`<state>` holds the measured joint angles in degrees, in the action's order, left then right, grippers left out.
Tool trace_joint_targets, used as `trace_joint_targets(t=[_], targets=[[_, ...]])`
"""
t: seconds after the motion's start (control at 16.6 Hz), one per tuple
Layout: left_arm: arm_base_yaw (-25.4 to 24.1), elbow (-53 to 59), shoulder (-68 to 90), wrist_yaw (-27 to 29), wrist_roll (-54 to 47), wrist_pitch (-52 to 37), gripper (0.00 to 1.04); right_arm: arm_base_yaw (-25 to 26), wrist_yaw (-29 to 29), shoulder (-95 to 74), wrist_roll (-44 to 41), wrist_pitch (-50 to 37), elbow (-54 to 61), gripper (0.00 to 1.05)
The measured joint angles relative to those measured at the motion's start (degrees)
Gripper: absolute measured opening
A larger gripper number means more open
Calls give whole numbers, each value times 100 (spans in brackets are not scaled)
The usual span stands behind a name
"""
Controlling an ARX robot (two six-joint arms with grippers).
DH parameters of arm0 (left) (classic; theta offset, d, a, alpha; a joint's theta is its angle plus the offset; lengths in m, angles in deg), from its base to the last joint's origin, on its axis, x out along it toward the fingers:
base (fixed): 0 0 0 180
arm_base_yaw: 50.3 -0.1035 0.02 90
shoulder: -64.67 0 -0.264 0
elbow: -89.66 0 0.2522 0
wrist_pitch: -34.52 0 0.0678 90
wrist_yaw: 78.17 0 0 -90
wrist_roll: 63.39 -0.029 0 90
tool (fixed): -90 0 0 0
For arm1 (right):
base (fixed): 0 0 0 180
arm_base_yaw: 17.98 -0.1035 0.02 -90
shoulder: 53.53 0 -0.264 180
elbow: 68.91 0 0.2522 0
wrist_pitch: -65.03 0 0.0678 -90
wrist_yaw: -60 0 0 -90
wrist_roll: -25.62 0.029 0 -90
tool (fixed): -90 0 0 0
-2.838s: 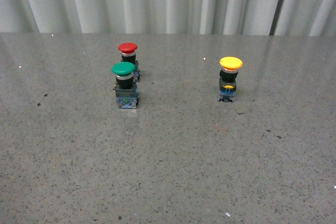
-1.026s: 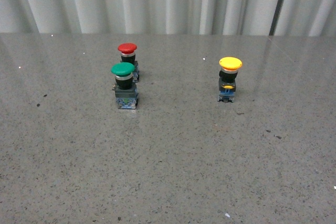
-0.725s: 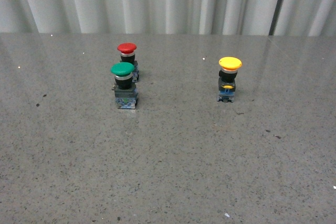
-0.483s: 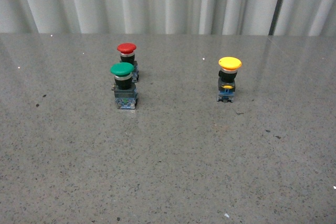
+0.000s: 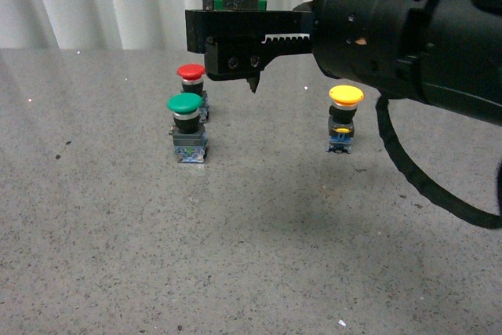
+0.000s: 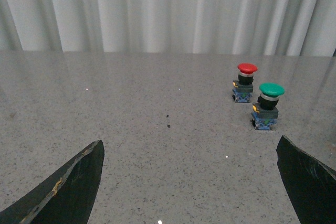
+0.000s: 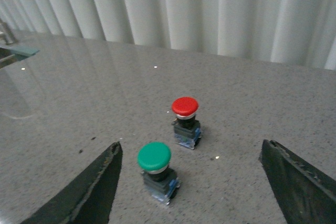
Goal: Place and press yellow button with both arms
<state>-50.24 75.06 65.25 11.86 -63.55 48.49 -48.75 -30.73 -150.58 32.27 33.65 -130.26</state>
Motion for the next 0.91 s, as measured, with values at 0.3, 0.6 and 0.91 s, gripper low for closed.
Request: trace_joint_targets(t=[0.3,0.6,0.91], targets=[[0,0,0,-2,0,0,98,378,107,-595,-487,852,-752,30],[0,0,0,-2,0,2,98,841,227,-691,-885,1637,-1045,2],[0,0,0,0,0,2,98,955,269,-940,-931,1899,-1233,2]])
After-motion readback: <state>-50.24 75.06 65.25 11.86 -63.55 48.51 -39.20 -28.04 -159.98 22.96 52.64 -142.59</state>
